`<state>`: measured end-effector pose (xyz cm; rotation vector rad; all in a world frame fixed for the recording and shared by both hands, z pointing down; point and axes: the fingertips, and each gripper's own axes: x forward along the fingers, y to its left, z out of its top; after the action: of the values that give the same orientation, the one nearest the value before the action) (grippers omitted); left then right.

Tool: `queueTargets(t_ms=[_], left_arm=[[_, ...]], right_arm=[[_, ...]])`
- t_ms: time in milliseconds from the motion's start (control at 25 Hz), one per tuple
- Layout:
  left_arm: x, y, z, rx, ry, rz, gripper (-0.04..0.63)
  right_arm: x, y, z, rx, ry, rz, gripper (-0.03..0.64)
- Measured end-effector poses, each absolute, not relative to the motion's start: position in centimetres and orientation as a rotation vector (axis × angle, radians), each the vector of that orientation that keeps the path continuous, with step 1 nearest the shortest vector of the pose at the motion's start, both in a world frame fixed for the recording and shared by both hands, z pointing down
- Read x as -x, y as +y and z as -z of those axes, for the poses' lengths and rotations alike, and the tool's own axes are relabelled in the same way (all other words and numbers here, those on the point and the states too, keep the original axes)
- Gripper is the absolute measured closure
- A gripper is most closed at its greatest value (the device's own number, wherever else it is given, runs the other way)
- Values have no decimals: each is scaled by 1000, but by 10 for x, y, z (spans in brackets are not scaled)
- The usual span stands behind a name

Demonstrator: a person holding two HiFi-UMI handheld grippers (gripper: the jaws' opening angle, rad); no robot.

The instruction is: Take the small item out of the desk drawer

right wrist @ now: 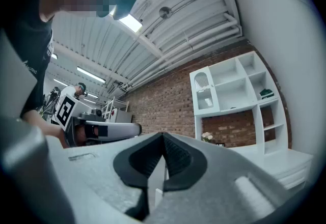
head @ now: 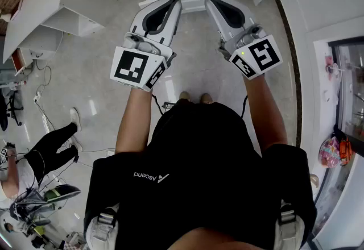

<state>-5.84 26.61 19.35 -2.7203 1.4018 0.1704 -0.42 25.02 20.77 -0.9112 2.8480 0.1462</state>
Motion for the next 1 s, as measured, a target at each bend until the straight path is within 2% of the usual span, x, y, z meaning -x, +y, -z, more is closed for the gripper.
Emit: queueTargets(t_ms=[1000], left_arm=[[128, 185, -238, 2729, 1402, -109, 597]], right_arm=[[35, 174, -231, 1062, 2858, -204, 614]])
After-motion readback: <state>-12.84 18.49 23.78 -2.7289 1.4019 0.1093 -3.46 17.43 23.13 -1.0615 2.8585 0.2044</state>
